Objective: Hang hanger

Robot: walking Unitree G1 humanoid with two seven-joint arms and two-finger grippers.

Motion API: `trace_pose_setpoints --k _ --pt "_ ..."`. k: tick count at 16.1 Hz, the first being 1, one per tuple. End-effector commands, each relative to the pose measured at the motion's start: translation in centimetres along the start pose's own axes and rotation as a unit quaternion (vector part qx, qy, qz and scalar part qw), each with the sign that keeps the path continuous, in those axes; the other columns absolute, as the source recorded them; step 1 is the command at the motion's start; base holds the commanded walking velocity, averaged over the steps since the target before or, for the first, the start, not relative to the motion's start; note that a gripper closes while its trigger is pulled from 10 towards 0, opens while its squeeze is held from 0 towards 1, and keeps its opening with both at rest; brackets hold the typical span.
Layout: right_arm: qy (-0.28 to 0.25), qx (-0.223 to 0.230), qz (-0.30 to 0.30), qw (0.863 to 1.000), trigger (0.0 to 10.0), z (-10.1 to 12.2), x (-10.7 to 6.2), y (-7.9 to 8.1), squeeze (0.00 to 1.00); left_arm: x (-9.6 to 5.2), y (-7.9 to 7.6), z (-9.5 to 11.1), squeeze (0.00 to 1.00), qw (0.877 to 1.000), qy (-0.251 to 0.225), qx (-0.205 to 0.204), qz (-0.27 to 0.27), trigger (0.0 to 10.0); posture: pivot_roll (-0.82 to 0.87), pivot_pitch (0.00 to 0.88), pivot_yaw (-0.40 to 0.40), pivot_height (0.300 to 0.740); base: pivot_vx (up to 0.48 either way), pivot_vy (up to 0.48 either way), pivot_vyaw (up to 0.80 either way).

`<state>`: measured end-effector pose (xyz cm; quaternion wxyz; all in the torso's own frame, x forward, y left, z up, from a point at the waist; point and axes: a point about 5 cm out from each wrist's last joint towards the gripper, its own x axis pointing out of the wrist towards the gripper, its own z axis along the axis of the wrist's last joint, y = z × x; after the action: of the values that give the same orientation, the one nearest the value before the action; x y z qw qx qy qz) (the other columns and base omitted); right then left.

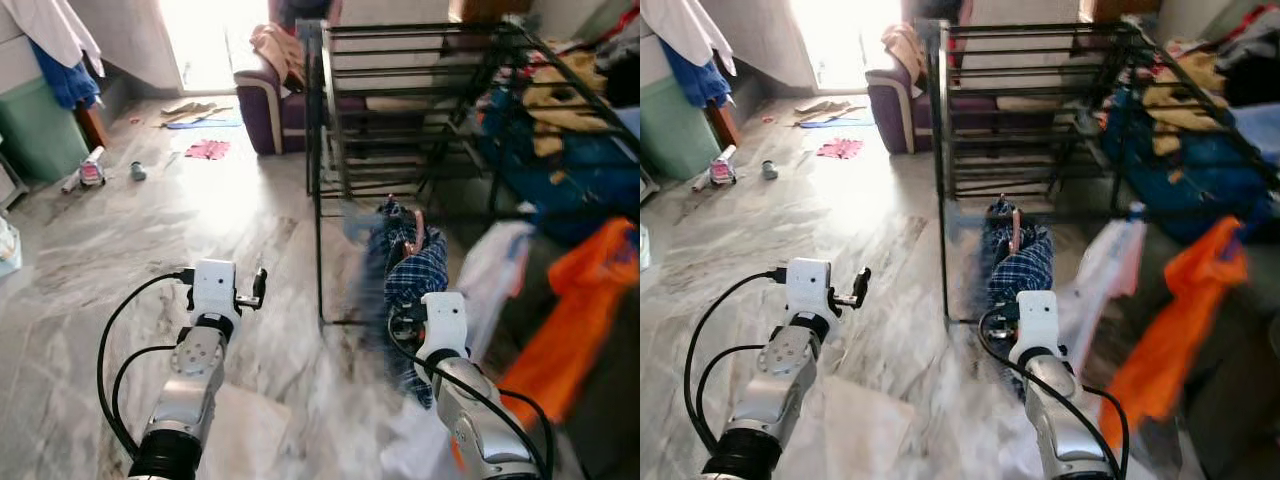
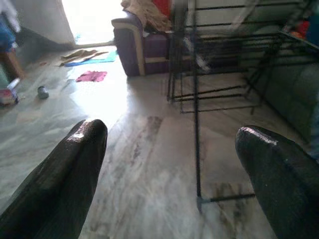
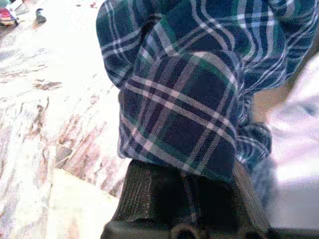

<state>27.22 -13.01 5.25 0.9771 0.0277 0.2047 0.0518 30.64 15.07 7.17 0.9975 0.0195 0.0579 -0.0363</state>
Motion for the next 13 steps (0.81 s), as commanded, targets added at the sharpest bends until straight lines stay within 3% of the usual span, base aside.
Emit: trace_pose_setpoints --k 1,5,13 --pt "-0.014 -0.001 0.015 1.000 10.0 1.0 0.3 0.7 0.00 0.1 0.5 0.4 0.00 1.000 -0.007 -0.005 0.007 10.0 -0.08 0.000 0.030 0.740 0.000 0.000 0.00" --pt "-0.001 -0.013 0.049 0.999 10.0 0.9 0.5 1.6 0.00 0.0 0.5 0.5 0.00 1.000 -0.009 -0.013 0.007 10.0 -0.07 0.000 0.027 0.740 0.000 0.000 0.00" --pt "0.049 0.001 0.046 0.998 10.0 -0.4 0.1 1.8 0.00 0.2 0.3 0.4 0.00 1.000 -0.002 -0.018 0.003 10.0 -0.07 0.000 0.032 0.740 0.000 0.000 0.00"
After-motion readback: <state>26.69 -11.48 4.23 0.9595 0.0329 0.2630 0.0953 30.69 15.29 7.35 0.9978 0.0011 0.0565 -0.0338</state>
